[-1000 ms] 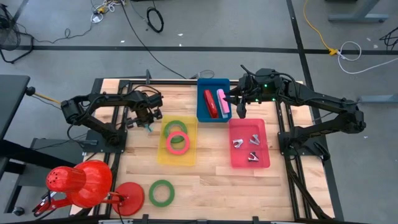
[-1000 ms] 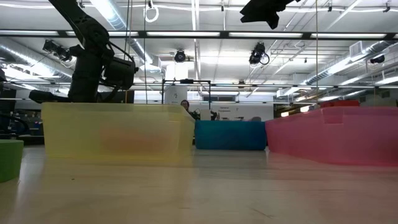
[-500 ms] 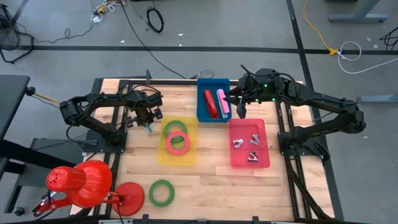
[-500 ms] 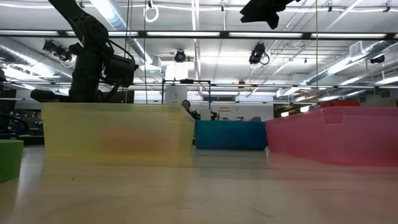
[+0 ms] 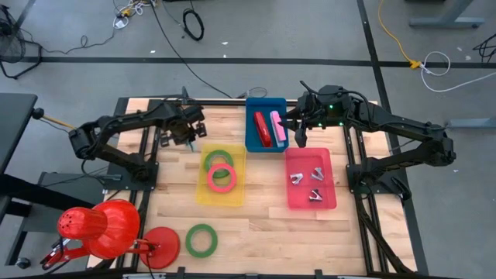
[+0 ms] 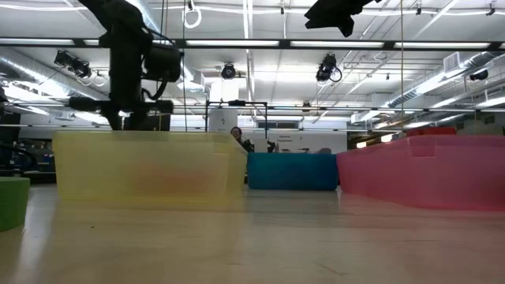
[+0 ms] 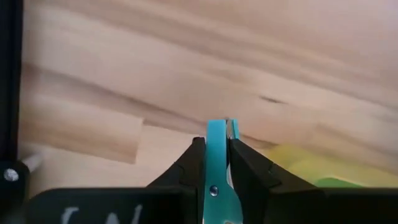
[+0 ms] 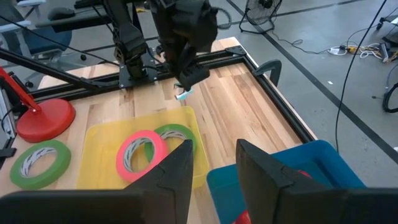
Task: Pick and place Stapler, Stapler remover, tape
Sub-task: Put the light blue staple remover into the red bin
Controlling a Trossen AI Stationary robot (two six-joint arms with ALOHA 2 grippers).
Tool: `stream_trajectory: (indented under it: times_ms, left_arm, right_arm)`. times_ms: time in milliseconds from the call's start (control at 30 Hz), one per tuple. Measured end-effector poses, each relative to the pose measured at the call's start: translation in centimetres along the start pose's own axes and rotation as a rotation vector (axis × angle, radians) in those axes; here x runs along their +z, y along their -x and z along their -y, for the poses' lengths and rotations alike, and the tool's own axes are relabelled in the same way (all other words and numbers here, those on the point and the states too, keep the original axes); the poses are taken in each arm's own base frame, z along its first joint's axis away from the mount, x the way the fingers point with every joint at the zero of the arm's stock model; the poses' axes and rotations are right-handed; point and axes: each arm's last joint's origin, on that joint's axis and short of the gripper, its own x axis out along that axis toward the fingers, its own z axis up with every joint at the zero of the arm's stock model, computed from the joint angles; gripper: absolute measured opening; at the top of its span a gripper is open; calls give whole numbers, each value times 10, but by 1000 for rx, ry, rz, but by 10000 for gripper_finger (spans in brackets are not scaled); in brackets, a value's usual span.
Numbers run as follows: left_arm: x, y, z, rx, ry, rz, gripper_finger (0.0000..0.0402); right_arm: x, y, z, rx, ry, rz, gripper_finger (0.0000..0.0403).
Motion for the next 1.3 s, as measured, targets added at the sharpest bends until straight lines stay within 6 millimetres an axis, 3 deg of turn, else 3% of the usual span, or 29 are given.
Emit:
stream_trajectory:
  times_ms: [533,933,1300]
  left_arm:
    - [17,74,35,-161,-205,214,63]
    - [-13,97,74,-508,-502,299,57]
    - [-38,109,90,-702,-597,314,56]
  right_arm:
    - [0,0,0,0,-2,0,121]
    - [0,0,0,0,-2,0,121]
    - [0,0,0,0,-1,0,121]
